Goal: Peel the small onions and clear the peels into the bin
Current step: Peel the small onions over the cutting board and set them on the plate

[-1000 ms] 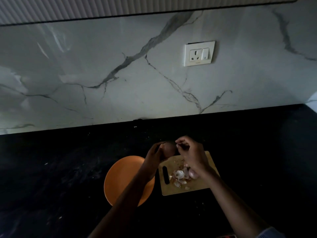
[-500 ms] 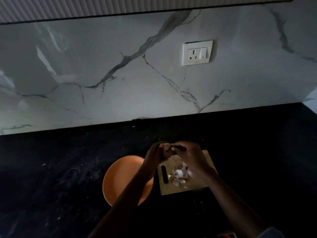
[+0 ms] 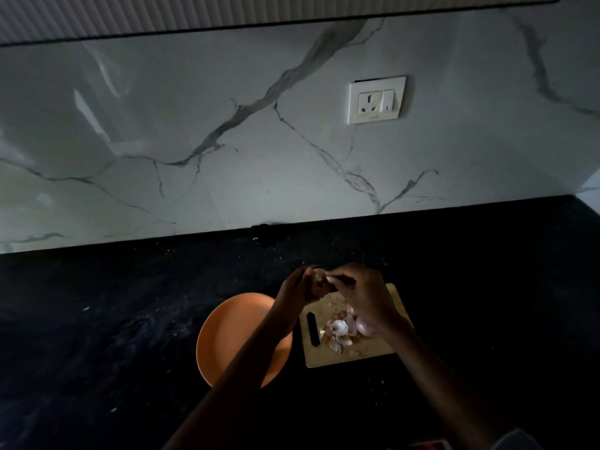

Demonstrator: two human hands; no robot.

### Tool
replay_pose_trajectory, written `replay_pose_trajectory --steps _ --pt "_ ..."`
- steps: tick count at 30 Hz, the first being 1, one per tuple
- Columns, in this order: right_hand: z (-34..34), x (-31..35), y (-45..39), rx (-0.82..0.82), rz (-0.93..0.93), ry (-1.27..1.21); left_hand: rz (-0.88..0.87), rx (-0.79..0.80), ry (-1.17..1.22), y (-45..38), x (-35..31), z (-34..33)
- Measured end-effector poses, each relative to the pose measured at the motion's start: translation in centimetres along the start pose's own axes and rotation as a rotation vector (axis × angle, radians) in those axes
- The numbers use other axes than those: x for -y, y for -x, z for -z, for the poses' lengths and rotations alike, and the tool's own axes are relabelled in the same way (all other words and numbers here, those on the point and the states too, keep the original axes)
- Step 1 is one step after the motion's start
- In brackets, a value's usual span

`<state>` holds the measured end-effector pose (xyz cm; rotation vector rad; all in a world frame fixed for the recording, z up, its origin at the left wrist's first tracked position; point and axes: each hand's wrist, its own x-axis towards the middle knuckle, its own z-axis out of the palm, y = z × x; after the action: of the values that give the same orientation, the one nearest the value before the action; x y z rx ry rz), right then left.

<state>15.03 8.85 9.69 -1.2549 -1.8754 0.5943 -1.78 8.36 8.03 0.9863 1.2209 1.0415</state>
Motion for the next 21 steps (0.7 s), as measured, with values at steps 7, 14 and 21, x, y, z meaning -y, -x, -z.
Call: replay_pose_trajectory --steps 7,14,21 --pt "-0.43 -0.30 -0.06 0.044 0.073 0.117 -0.010 -0.007 -0.028 -0.08 0.15 -0.07" --pt "-0.63 -0.32 -0.17 0.070 -0.033 0.123 0.011 -0.019 -0.022 0.09 0.56 -0.06" --pt "0.06 -0.34 0.15 0.077 -0.177 -0.030 0.042 -0.133 0.062 -0.33 0.78 -0.17"
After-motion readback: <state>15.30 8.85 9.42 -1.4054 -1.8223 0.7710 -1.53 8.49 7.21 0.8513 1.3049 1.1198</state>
